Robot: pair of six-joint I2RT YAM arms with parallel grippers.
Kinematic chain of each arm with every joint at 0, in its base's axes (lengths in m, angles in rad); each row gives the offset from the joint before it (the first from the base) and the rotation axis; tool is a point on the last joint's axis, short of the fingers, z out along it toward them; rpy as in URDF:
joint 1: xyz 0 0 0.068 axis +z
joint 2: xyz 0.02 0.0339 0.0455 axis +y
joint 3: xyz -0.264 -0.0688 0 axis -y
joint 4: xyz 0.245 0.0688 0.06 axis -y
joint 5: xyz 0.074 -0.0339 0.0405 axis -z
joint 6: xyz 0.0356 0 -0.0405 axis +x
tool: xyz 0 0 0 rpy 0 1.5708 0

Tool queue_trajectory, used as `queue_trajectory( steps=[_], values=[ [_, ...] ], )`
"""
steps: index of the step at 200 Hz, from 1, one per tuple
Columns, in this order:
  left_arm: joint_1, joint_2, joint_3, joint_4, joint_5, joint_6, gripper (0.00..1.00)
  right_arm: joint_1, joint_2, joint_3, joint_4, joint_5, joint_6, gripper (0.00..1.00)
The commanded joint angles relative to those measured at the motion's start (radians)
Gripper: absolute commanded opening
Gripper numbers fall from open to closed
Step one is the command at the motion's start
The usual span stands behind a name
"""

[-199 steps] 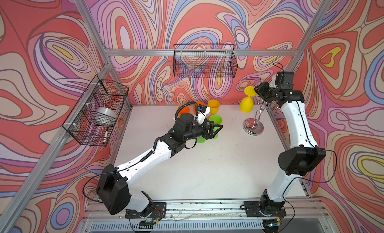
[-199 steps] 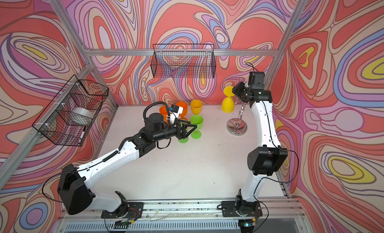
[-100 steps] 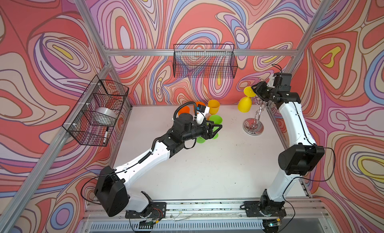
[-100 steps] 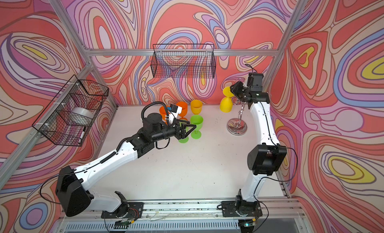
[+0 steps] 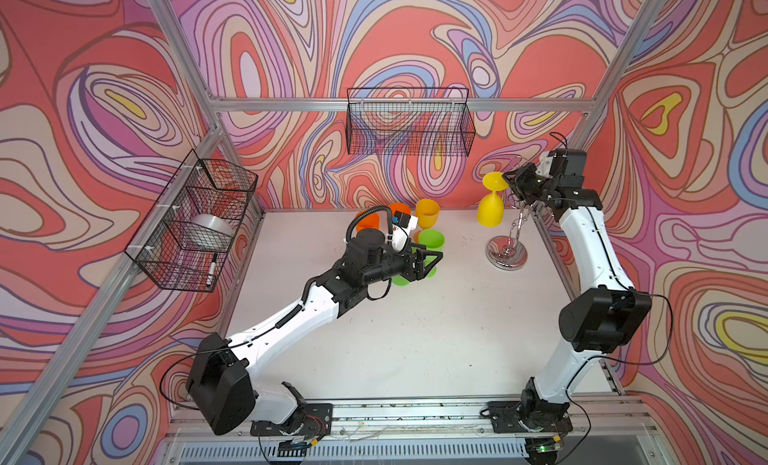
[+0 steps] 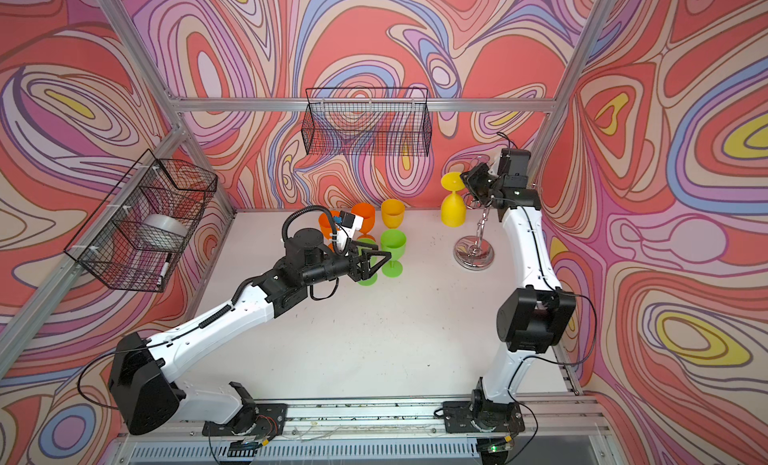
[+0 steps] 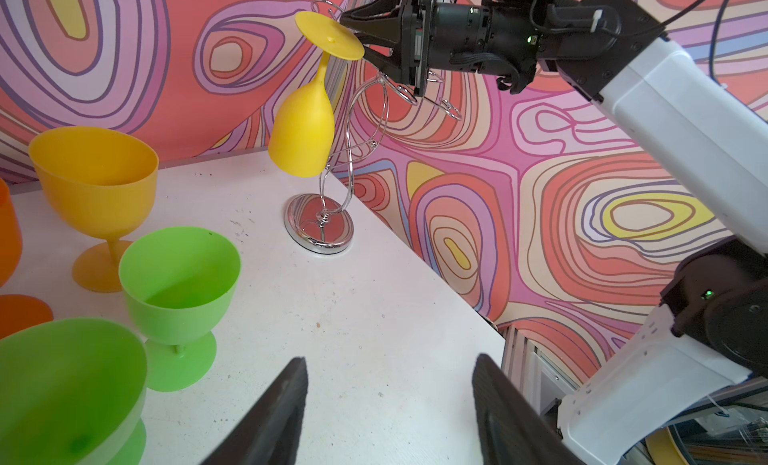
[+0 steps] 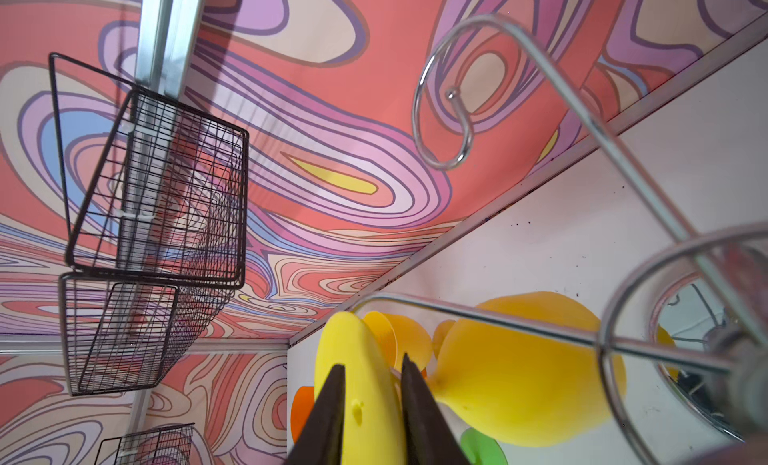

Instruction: Take the wine glass off the wine glass rack

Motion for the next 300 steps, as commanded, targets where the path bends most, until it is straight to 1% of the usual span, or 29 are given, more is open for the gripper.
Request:
queue_trajectory(
  steps=[1, 13, 46, 73, 77, 90, 140, 183, 223, 261, 300],
  values=[
    [0.008, -0.026, -0.014, 0.015, 0.007, 0.017, 0.63, -0.004, -0.017, -0.045, 0.022, -0.083, 0.069, 0.17],
    [0.008, -0.028, -0.017, 0.017, 0.007, 0.017, 0.63, -0.010, -0.023, -0.069, 0.048, -0.099, 0.095, 0.10],
    [0.008, -0.032, -0.023, 0.023, 0.009, 0.016, 0.64, -0.017, -0.044, -0.109, 0.096, -0.106, 0.137, 0.00],
    [0.008, -0.032, -0.022, 0.024, 0.011, 0.014, 0.63, -0.020, -0.049, -0.139, 0.149, -0.109, 0.172, 0.00],
    [0.009, -0.032, -0.023, 0.024, 0.013, 0.014, 0.64, -0.021, -0.077, -0.144, 0.160, -0.109, 0.176, 0.00],
    [0.008, -0.032, -0.024, 0.024, 0.013, 0.013, 0.63, -0.020, -0.091, -0.160, 0.187, -0.100, 0.189, 0.00],
    [0.010, -0.034, -0.016, 0.017, 0.012, 0.014, 0.64, -0.020, -0.118, -0.198, 0.279, -0.061, 0.203, 0.00],
    [0.010, -0.035, -0.011, 0.008, 0.010, 0.017, 0.64, -0.020, -0.095, -0.183, 0.313, -0.034, 0.196, 0.00],
    [0.010, -0.037, -0.007, 0.003, 0.010, 0.015, 0.64, -0.020, -0.091, -0.193, 0.372, -0.029, 0.222, 0.00],
    [0.010, -0.037, -0.003, 0.000, 0.009, 0.017, 0.64, -0.019, -0.106, -0.175, 0.347, 0.012, 0.198, 0.00],
    [0.010, -0.035, 0.000, -0.002, 0.014, 0.017, 0.64, -0.013, -0.084, -0.135, 0.314, 0.030, 0.187, 0.00]
  ],
)
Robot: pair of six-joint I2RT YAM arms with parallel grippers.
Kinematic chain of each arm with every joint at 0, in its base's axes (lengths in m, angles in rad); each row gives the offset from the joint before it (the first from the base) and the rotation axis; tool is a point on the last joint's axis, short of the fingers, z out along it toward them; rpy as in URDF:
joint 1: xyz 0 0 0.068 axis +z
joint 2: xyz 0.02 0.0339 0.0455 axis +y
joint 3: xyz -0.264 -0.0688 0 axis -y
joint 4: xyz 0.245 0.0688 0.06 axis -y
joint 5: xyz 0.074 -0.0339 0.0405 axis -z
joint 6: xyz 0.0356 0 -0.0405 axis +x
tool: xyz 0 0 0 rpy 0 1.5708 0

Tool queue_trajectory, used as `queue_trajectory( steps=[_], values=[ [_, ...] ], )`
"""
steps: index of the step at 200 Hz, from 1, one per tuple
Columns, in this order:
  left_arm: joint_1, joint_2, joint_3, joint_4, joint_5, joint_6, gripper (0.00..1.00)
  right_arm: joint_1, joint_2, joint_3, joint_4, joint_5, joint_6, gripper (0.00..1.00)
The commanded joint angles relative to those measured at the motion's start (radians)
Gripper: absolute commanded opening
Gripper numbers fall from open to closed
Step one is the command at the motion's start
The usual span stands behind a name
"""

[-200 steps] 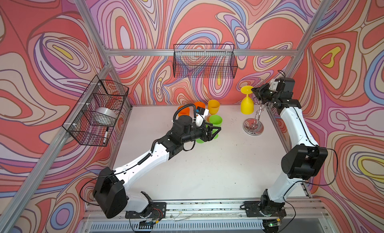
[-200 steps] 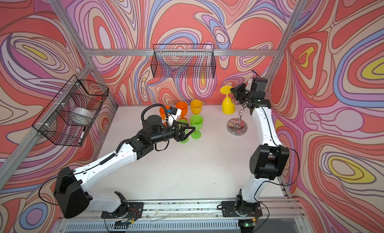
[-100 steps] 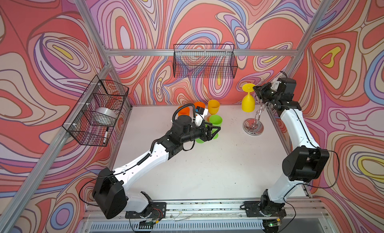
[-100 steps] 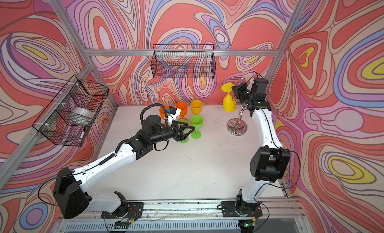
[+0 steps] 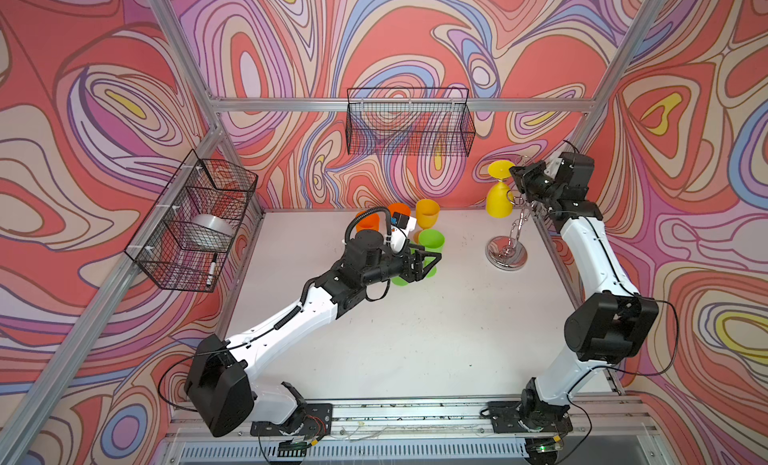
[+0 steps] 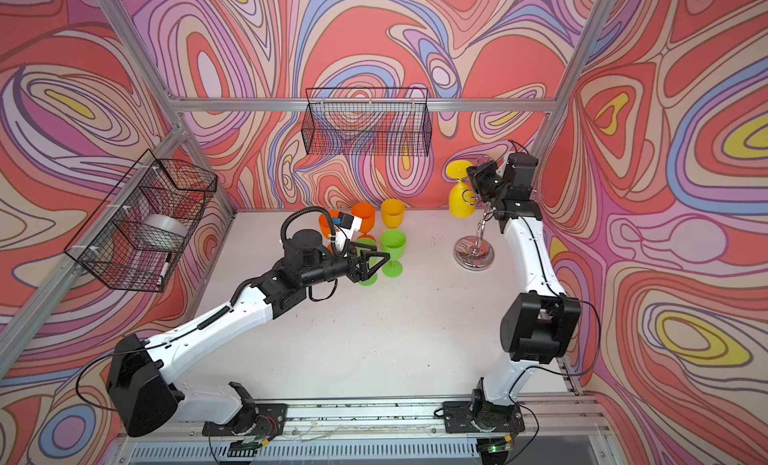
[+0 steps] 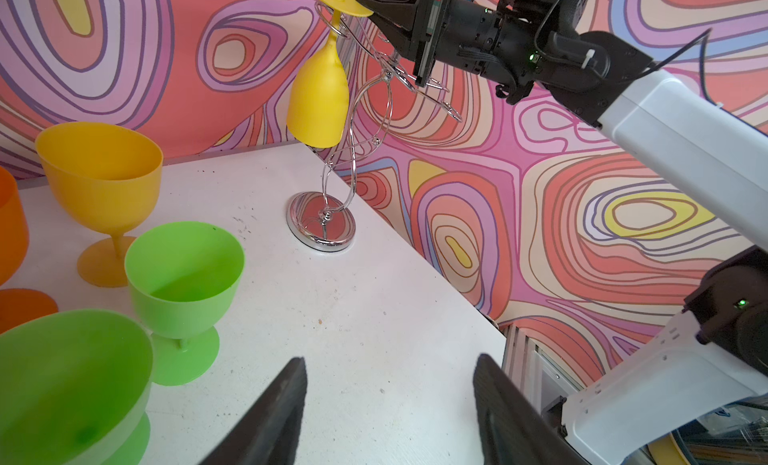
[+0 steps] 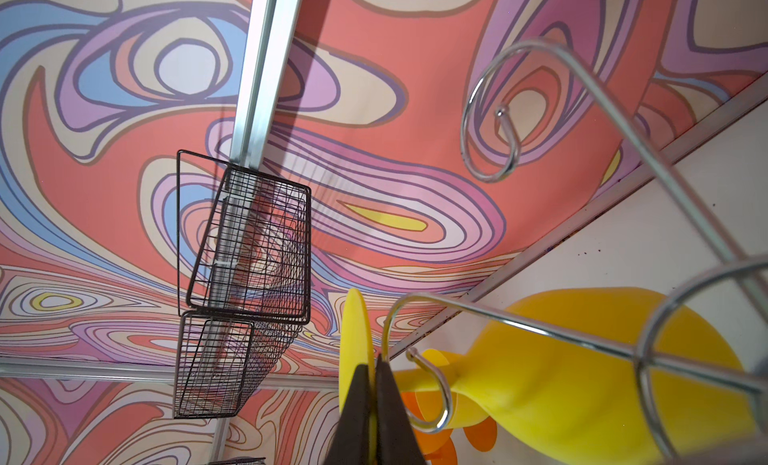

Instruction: Take the wine glass off the wine glass rack

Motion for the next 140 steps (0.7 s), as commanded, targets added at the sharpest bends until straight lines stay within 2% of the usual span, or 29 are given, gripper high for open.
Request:
queue_trajectory(
  steps=[1, 85, 140],
  values=[
    [0.004, -0.025, 0.015, -0.001, 0.013, 0.017, 0.65, 0.010, -0.003, 0.047, -0.006, 0.032, -0.022, 0.00],
    [0.006, -0.031, 0.016, -0.018, 0.007, 0.026, 0.66, 0.058, 0.087, 0.157, -0.064, 0.107, -0.082, 0.00],
    [0.009, -0.030, 0.015, -0.020, 0.006, 0.027, 0.66, 0.064, 0.102, 0.174, -0.074, 0.167, -0.111, 0.00]
  ],
)
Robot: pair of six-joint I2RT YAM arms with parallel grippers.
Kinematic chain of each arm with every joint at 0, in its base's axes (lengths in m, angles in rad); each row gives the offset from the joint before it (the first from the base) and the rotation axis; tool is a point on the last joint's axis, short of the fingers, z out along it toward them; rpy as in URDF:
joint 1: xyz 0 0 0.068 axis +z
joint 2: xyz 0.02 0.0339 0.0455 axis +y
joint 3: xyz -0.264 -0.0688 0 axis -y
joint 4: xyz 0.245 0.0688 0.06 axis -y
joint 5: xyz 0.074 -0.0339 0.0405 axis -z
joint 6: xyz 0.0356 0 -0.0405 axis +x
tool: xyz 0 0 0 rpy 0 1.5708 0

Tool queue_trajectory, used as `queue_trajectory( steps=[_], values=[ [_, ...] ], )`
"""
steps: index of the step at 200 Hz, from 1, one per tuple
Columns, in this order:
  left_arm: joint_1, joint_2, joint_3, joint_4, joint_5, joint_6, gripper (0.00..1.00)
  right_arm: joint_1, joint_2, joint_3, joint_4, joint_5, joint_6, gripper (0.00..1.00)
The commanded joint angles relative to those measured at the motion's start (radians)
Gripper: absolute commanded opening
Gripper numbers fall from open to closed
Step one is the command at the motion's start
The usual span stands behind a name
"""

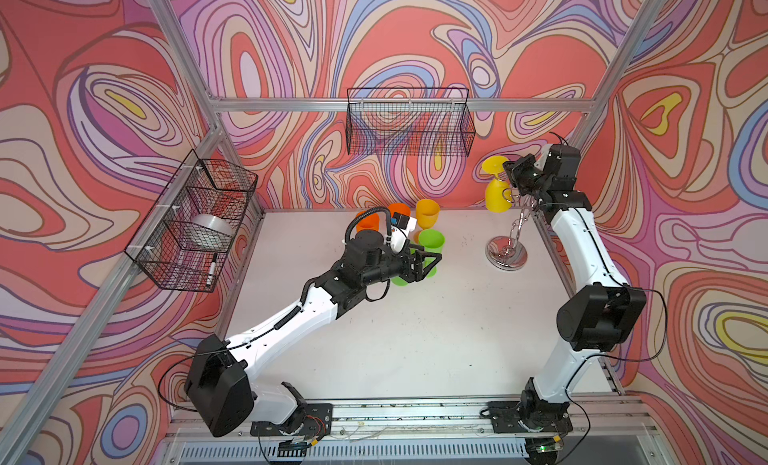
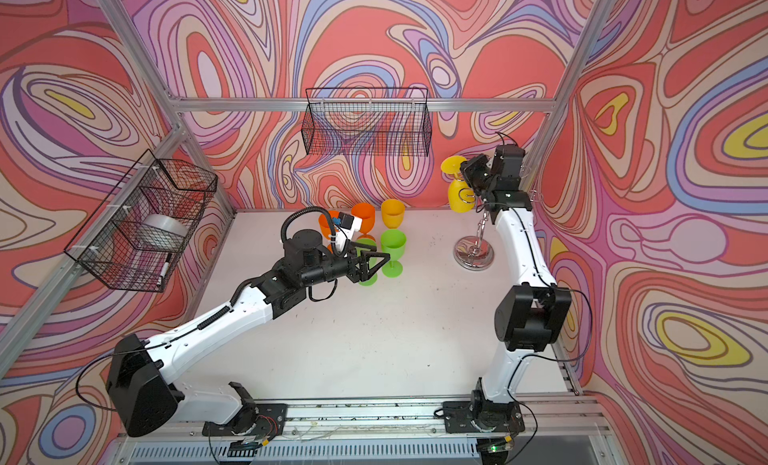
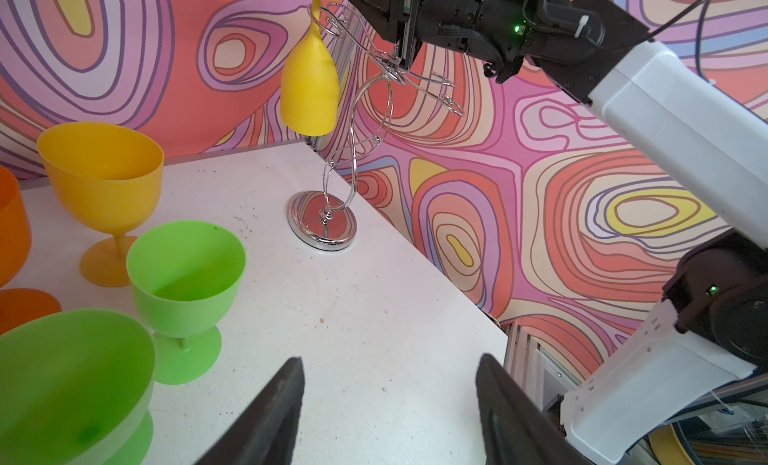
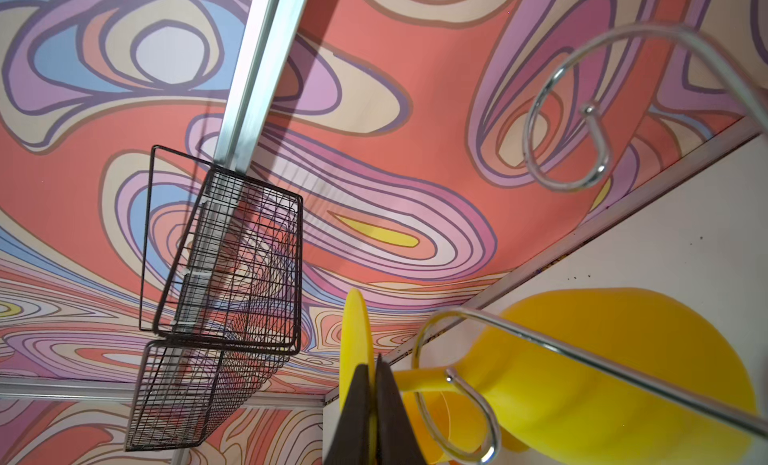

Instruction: Take the wine glass off the wine glass rack

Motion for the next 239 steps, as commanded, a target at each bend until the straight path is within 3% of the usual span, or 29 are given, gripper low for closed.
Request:
queue_trajectory(
  steps=[1, 83, 166, 239],
  values=[
    [0.008, -0.029, 0.015, -0.015, 0.007, 0.020, 0.67, 0.006, 0.013, 0.035, 0.000, 0.050, -0.033, 0.00],
    [0.012, -0.023, 0.017, -0.016, 0.007, 0.017, 0.68, 0.038, -0.009, 0.013, 0.026, 0.212, -0.070, 0.00],
    [0.014, -0.034, 0.015, -0.026, 0.002, 0.016, 0.69, 0.040, -0.014, -0.002, 0.050, 0.286, -0.074, 0.00],
    [0.014, -0.045, 0.013, -0.039, 0.004, 0.015, 0.69, 0.040, -0.183, -0.159, 0.067, 0.291, -0.089, 0.00]
  ],
)
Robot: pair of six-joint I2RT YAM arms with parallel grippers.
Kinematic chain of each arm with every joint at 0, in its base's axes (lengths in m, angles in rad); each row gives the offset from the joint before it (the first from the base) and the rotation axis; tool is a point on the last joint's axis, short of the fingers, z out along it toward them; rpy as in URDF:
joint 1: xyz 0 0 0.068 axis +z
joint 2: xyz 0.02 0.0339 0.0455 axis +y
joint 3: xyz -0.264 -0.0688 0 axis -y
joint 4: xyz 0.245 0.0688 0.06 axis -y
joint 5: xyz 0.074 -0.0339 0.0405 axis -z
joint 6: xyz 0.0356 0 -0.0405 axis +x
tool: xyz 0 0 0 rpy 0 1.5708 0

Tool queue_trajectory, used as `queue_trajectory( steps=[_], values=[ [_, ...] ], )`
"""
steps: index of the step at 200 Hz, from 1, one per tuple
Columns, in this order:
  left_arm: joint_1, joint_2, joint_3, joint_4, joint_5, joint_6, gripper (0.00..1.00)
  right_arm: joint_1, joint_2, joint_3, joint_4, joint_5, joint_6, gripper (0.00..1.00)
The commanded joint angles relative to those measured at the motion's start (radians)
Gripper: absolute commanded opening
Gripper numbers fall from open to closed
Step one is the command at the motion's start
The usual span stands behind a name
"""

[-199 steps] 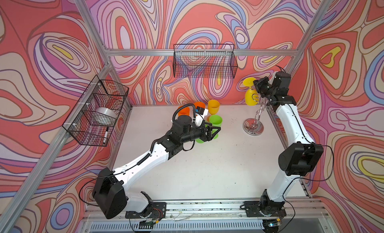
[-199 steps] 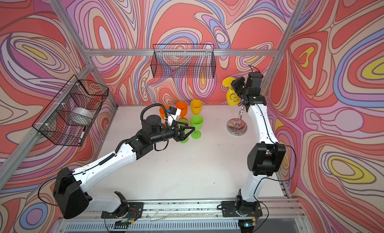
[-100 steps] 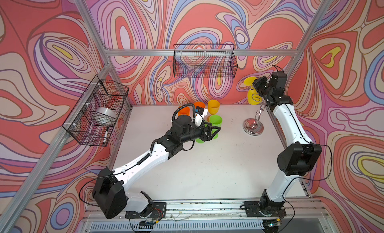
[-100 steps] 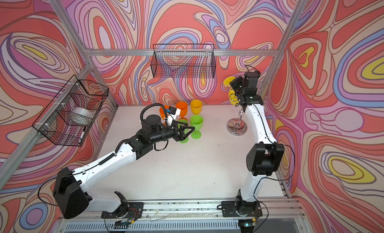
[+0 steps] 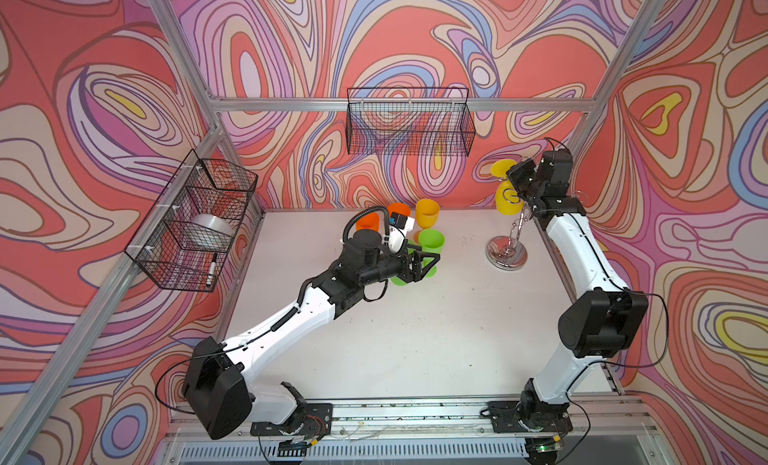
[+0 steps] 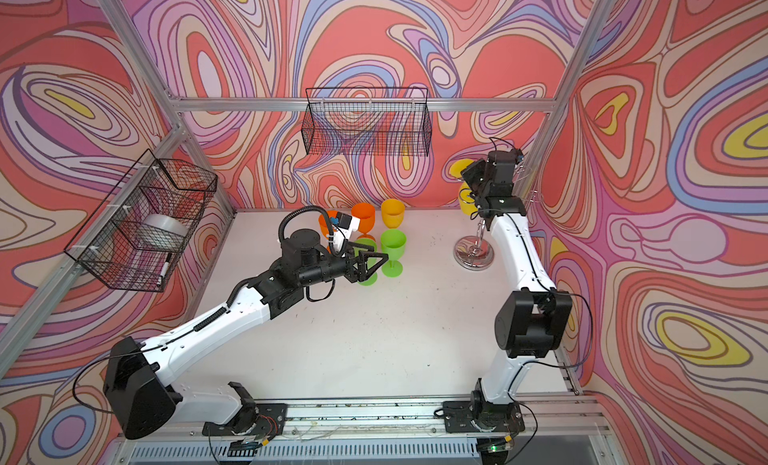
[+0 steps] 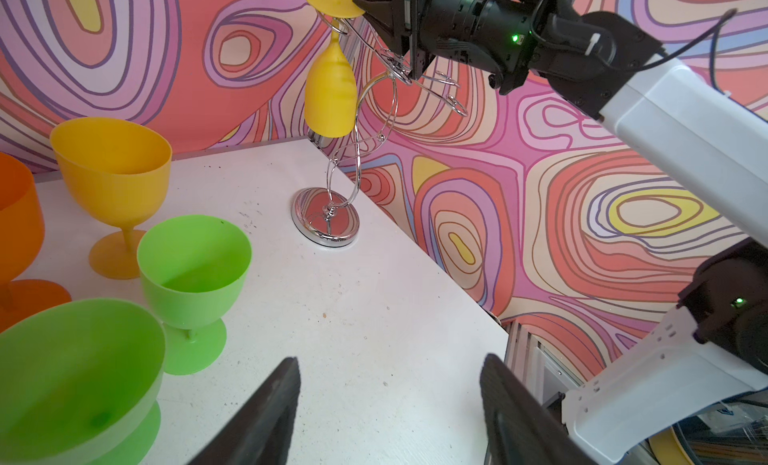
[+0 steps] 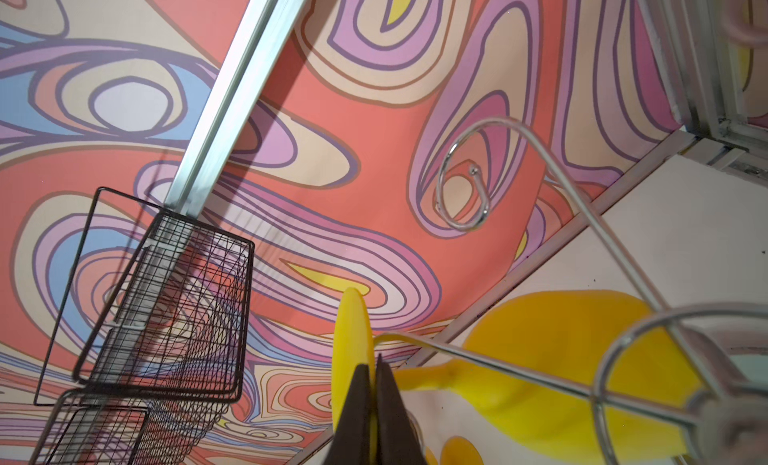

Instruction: Take the wine glass off the wine glass rack

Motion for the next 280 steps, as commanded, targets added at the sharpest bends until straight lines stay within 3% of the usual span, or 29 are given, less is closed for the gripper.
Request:
queue_trajectory(
  steps=[1, 88, 200, 224, 280],
  values=[
    [0.007, -0.026, 0.012, -0.009, 0.004, 0.015, 0.69, 0.000, -0.107, -0.040, 0.018, 0.025, -0.030, 0.00],
    [0.007, -0.043, 0.002, -0.003, 0.008, -0.012, 0.69, 0.000, -0.173, -0.059, -0.051, 0.021, -0.074, 0.00],
    [0.007, -0.036, 0.021, -0.059, -0.025, -0.030, 0.69, 0.006, -0.185, -0.136, -0.016, -0.345, -0.142, 0.00],
    [0.007, -0.040, 0.028, -0.080, -0.050, -0.047, 0.70, 0.025, -0.200, -0.160, 0.026, -0.420, -0.202, 0.00],
    [0.031, -0.074, 0.125, -0.349, -0.133, -0.177, 0.71, 0.116, -0.255, -0.194, 0.050, -0.601, -0.424, 0.00]
  ],
)
